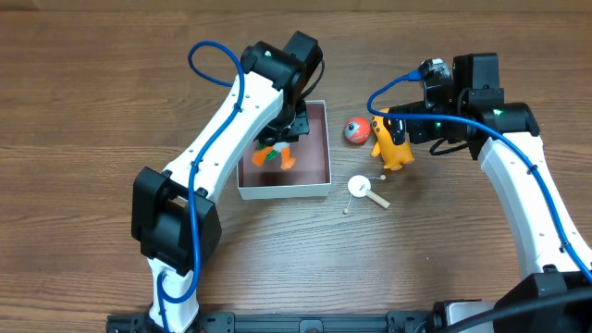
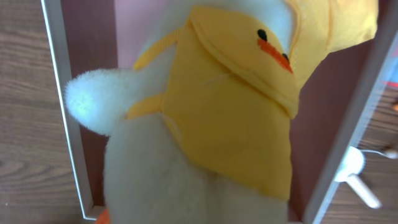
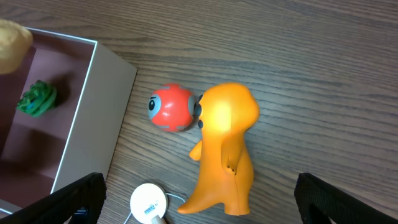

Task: Pack container
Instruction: 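Carry the duck over the box and lower it inside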

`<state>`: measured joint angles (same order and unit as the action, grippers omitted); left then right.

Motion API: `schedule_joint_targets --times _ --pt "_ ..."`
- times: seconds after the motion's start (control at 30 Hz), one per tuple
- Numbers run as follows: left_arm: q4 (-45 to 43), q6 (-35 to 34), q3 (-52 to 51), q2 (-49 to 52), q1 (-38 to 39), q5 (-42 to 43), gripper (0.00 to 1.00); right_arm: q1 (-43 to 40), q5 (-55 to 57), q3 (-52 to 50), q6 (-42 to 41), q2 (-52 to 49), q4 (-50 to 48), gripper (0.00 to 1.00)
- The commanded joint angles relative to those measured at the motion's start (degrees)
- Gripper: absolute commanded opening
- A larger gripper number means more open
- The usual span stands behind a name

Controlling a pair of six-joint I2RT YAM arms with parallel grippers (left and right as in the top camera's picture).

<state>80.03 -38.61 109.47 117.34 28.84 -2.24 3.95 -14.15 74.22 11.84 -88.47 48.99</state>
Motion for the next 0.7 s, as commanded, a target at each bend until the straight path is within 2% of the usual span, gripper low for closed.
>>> schedule_joint_targets --times 0.0,0.4,0.67 --pt "-0.70 -1.75 -2.64 -0.24 -1.86 -1.81 0.17 0.07 0.15 0.79 0.20 -0.24 -0.28 1.00" --pt "-4.63 -1.75 -8.09 -0.24 -2.95 -2.86 0.18 0.07 0.15 0.79 0.20 -0.24 -0.28 1.00" --pt "-9.46 -3.85 -15.37 -0.24 -4.13 -2.60 0.22 0.07 0.17 0.79 0.20 -0.24 -0.28 1.00"
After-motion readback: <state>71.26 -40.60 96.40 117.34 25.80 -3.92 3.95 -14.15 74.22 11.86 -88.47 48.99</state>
